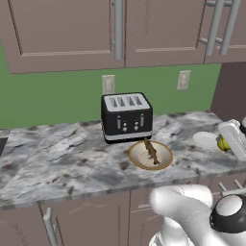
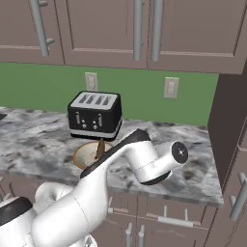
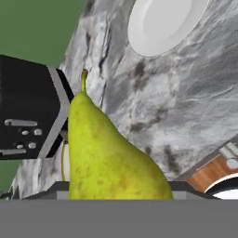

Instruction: Remove the pear from the bowl and place it on the small plate. Then place the bowl with only the fish in the microwave, close the door, and press the start button to microwave the fish.

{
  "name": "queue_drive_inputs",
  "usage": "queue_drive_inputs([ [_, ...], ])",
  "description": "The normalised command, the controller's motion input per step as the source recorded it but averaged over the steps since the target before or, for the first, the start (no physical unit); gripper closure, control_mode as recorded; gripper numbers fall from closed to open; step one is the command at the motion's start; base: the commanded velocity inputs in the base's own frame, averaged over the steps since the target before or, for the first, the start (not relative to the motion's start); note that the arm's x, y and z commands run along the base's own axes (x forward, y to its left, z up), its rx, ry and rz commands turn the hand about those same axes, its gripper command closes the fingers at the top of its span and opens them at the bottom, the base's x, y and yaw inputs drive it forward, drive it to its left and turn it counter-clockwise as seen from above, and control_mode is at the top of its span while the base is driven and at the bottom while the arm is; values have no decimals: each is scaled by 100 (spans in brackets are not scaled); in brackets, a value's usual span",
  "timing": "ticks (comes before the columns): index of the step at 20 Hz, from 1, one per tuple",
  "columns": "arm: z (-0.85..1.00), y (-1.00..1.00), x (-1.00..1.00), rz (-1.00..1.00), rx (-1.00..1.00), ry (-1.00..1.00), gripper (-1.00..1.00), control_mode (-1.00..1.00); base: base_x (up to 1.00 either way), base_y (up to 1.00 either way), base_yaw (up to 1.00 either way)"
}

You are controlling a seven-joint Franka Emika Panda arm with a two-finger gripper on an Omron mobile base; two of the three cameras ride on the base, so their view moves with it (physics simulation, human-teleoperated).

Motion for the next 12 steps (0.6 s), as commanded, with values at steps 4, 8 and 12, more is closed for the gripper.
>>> queue_drive_inputs([
  [4, -8, -41, 100, 0, 0, 50, 100, -100, 0, 0, 0],
  [8, -27, -14, 100, 4, 0, 40, 100, -100, 0, 0, 0],
  [12, -46, -32, 83, 1, 0, 40, 100, -100, 0, 0, 0],
])
